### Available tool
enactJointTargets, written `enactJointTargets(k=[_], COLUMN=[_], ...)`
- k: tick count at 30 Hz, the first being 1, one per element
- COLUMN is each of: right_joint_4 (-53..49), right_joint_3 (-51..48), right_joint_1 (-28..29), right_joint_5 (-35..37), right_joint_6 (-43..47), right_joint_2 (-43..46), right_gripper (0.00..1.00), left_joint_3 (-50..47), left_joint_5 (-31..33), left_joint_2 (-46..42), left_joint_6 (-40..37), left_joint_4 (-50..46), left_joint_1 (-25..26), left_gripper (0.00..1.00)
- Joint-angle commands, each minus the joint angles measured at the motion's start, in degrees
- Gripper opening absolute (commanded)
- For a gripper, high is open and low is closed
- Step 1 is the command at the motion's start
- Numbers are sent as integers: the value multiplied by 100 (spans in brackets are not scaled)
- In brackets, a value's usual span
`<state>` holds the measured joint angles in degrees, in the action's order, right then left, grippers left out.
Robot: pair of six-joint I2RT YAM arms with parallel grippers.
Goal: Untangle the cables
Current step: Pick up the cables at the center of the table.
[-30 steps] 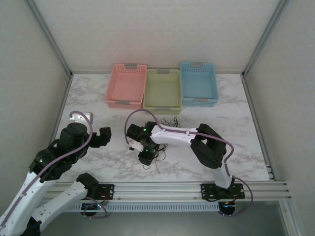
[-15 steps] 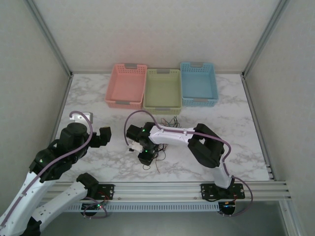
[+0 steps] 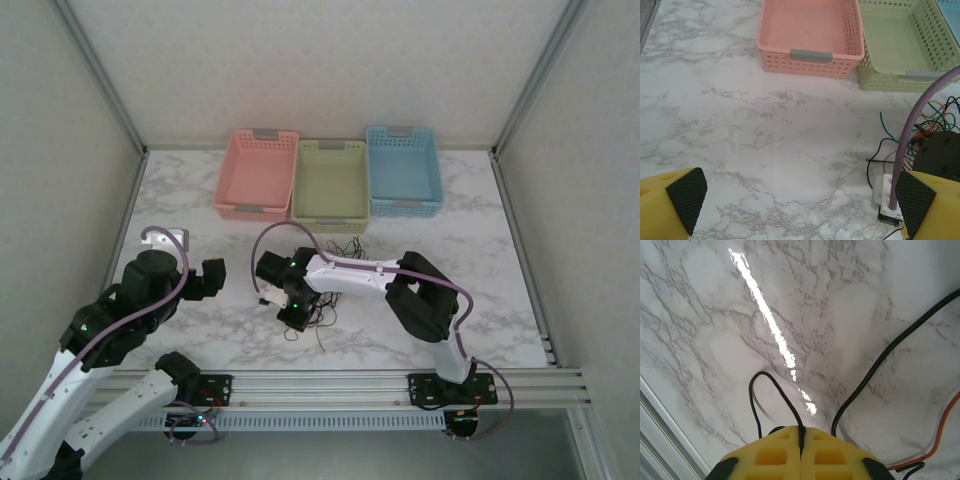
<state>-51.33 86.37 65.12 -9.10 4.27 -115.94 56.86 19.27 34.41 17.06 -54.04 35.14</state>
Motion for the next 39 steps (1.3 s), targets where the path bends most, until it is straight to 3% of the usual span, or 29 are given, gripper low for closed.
enactJointTargets(k=[1, 10, 23, 27, 33, 39], right_joint_4=[67, 455, 929, 1130, 1038, 1192], right_joint_3=[53, -195, 106, 166, 660, 764], right_joint_1=[10, 15, -533, -668, -871, -921], right_joint_5=[-64, 316, 1052, 1507, 1313, 1457], right_joint_6=[-111, -305, -1003, -1256, -1700, -1921], right_joint_2=[275, 1121, 3744, 4237, 4202, 4167], right_gripper=[0, 0, 0, 0, 0, 0], left_joint_3=[-70, -70, -52, -52, -42, -254], left_joint_5=[131, 126, -227, -703, -2078, -3180], left_joint_2=[-58, -53, 23, 31, 313, 716], left_joint_6=[-89, -89, -115, -146, -14, 465], left_joint_4=[45, 43, 77, 159, 534, 1529], left_joint_1=[-33, -37, -33, -33, -32, -4], left_gripper=[100, 100, 100, 100, 100, 96])
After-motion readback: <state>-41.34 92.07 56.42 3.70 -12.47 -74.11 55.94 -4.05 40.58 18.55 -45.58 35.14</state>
